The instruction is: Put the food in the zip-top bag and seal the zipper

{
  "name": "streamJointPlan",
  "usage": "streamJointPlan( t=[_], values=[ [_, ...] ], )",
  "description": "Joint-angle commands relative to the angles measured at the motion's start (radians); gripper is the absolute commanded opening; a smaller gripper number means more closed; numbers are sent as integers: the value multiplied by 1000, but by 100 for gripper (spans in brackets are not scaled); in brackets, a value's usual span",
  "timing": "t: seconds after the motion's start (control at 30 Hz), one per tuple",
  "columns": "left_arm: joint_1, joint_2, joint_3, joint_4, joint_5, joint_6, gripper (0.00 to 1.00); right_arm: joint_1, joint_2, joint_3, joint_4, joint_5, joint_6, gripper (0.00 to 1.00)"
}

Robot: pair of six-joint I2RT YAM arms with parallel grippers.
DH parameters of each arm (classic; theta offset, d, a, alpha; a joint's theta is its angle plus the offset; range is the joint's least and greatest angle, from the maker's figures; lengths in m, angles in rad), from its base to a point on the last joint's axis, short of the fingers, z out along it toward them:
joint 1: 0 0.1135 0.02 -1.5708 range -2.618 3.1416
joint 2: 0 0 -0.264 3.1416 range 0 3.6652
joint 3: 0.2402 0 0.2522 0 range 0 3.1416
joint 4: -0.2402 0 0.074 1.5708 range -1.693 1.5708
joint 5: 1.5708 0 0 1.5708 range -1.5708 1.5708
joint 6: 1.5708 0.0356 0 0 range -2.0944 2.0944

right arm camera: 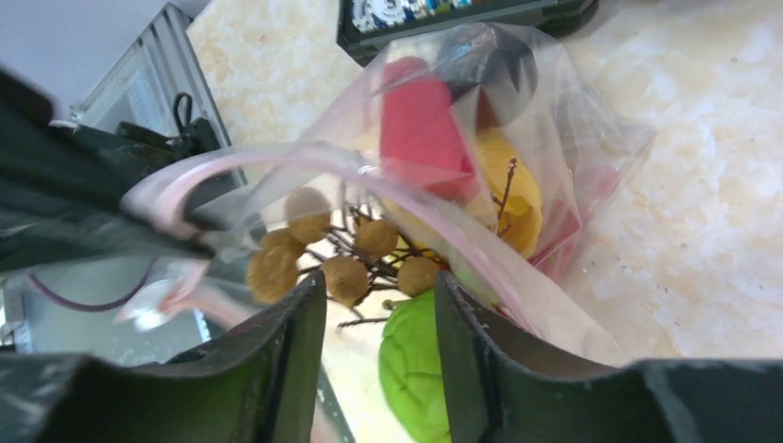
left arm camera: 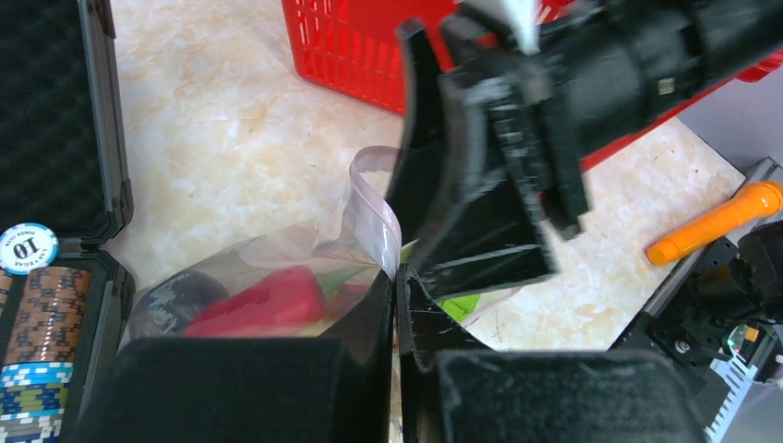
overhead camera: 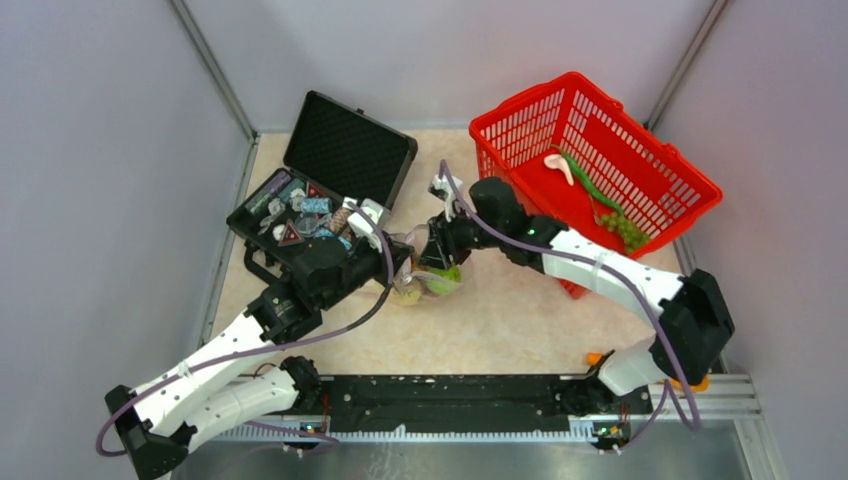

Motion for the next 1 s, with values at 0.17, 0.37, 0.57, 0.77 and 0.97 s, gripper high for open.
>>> streamJointPlan(
  t=[0.17,0.37,0.57,0.77,0.97],
  values=[
    [-3,-30,8,80,-113,-26,0,-45,-330,-45,-35,52,-45,50],
    [-2,-33,0,89,-122,-22,0,-81,-491,-61,-119,312,-87,52],
    [-1,-7,19,86,-107,-12,0,-115,-540,1,-163,667,-137,52],
    [-1,-7,14,88,-90,-22,0,-279,-462,76,-235,734,-89,58],
    [-2,-11,16,74,-64,-28,0,-519,-341,110,-298,655,21,62]
  ],
)
